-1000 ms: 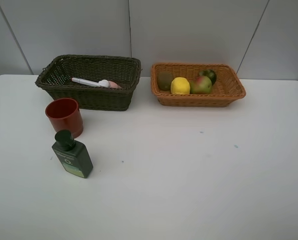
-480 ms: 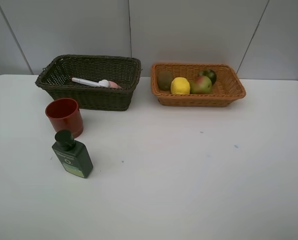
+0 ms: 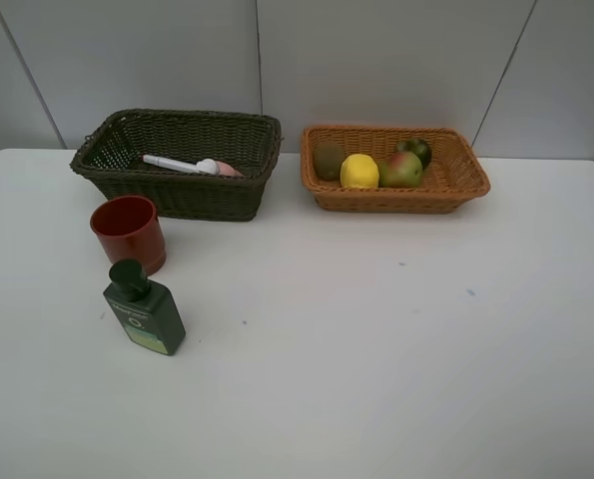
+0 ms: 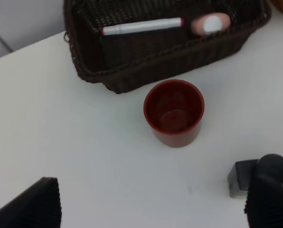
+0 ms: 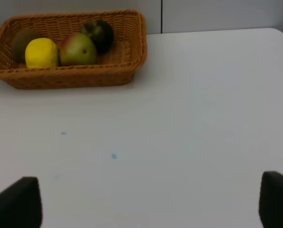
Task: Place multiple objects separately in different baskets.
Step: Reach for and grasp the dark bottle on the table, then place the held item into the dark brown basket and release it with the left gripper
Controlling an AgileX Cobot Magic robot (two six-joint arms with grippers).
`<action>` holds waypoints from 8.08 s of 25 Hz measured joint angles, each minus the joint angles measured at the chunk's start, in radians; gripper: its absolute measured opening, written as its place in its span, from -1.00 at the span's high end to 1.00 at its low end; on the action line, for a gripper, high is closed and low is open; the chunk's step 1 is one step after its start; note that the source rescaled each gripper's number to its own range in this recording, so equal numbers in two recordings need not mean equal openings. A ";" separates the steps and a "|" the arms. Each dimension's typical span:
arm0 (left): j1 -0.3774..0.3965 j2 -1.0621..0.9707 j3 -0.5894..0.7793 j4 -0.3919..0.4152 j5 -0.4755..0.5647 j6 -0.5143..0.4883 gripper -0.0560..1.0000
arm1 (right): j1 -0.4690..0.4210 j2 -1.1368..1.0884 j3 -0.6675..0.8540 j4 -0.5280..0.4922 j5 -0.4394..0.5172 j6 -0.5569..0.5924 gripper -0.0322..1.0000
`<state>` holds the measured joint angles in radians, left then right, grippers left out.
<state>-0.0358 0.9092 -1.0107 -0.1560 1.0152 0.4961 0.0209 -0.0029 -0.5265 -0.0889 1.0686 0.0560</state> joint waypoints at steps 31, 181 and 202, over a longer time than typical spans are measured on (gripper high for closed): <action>-0.067 0.231 -0.017 -0.146 0.007 1.007 -1.00 | 0.000 0.000 0.000 0.000 0.000 0.000 -1.00; -0.360 0.764 -0.518 0.034 0.080 0.816 0.08 | 0.000 0.000 0.000 0.000 0.000 0.000 -1.00; -0.279 1.044 -0.540 0.178 -0.495 -0.023 0.08 | 0.000 0.000 0.000 0.000 0.000 0.000 -1.00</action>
<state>-0.3153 1.9535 -1.5510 0.0220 0.5199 0.4729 0.0209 -0.0029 -0.5265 -0.0889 1.0686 0.0560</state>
